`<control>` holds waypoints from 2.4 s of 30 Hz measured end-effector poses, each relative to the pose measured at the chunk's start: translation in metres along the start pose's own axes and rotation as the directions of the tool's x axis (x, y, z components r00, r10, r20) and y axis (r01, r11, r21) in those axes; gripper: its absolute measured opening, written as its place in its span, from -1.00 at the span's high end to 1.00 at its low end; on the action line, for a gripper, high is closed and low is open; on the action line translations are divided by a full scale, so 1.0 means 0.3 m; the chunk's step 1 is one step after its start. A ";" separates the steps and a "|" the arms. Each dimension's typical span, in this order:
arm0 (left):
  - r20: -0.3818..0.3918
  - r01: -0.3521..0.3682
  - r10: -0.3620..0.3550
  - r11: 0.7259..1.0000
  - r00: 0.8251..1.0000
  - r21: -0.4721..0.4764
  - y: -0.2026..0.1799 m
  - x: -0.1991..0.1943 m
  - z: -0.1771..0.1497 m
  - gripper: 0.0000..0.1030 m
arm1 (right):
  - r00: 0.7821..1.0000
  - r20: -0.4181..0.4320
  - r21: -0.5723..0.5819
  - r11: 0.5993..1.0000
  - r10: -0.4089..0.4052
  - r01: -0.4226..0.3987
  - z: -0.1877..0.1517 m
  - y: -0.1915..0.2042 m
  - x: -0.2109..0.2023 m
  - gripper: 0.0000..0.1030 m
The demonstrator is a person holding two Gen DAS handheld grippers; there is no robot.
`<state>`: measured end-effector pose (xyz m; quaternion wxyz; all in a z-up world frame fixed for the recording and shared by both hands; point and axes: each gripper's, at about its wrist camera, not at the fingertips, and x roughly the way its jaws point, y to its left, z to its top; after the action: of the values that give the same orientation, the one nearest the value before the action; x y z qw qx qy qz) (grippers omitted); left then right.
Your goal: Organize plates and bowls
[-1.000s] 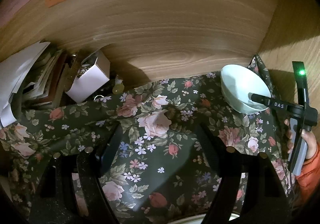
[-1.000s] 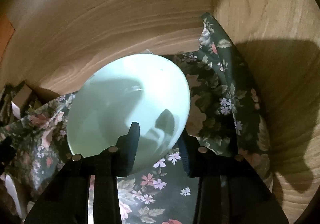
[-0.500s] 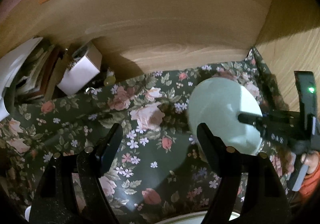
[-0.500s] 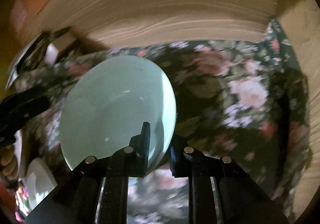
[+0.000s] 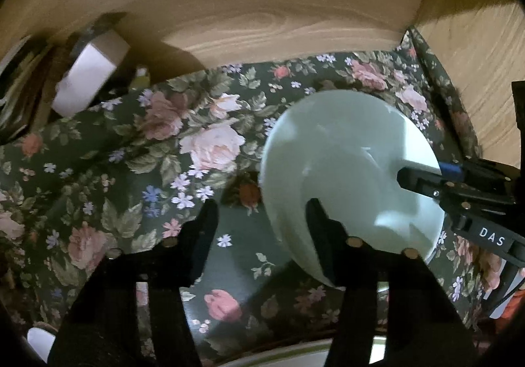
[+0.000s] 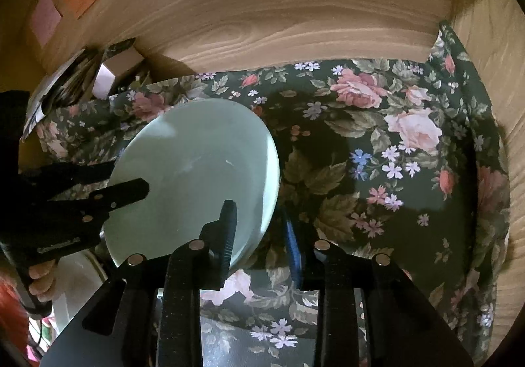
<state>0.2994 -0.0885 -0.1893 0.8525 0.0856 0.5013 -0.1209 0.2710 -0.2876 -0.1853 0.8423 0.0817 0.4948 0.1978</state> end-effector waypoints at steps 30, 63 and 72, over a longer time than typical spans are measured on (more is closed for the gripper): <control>0.065 0.001 -0.001 1.000 0.998 0.008 -0.009 -0.125 -0.025 0.66 | 0.994 0.090 -0.079 0.995 0.060 -0.053 0.023 0.139 -0.077 0.58; 0.183 -0.132 0.181 0.958 0.966 -0.254 0.358 -0.493 -0.407 0.66 | 0.969 0.038 -0.348 0.912 0.246 -0.218 -0.041 0.675 -0.065 0.58; 0.183 -0.158 0.224 0.935 0.957 -0.318 0.453 -0.558 -0.531 0.66 | 0.959 -0.009 -0.396 0.880 0.282 -0.262 -0.091 0.799 -0.032 0.58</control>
<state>0.1277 0.1040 -0.1163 0.9127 -0.0098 0.4073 0.0321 0.1828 -0.0755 -0.1113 0.8171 -0.0156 0.4078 0.4072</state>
